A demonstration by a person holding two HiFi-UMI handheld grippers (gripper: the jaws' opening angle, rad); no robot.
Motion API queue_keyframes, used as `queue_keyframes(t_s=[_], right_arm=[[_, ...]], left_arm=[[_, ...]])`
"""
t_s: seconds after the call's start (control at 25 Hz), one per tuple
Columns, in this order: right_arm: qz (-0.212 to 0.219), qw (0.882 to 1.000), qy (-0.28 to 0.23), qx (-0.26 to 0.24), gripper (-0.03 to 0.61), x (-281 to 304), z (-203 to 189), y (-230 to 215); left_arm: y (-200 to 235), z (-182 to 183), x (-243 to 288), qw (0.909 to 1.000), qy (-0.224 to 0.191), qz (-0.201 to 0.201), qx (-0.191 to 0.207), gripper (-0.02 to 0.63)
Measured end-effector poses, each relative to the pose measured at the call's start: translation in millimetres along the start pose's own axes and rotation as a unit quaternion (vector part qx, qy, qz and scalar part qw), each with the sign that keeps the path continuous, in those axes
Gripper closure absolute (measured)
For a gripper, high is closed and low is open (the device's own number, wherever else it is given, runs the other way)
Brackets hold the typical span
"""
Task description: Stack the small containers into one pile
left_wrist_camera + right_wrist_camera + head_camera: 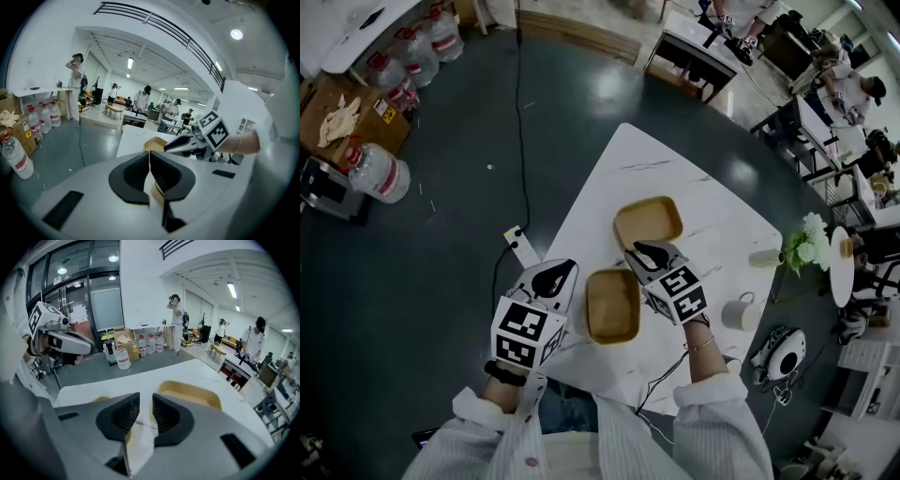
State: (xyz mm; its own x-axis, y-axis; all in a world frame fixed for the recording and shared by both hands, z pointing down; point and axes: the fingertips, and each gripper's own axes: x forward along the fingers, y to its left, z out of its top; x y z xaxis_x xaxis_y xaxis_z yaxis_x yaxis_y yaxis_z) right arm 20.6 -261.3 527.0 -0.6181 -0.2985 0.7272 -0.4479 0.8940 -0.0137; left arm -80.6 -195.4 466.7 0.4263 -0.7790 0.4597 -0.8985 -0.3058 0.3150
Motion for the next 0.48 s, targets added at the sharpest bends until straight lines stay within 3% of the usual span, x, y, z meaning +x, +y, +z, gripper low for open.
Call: queue_keyframes(t_s=[0.48], right_arm=[[0.008, 0.998, 0.065, 0.008, 0.496, 55, -1, -16]], left_arm=[[24, -5, 23, 0.9996, 0.022, 0.003, -0.016, 0.591]])
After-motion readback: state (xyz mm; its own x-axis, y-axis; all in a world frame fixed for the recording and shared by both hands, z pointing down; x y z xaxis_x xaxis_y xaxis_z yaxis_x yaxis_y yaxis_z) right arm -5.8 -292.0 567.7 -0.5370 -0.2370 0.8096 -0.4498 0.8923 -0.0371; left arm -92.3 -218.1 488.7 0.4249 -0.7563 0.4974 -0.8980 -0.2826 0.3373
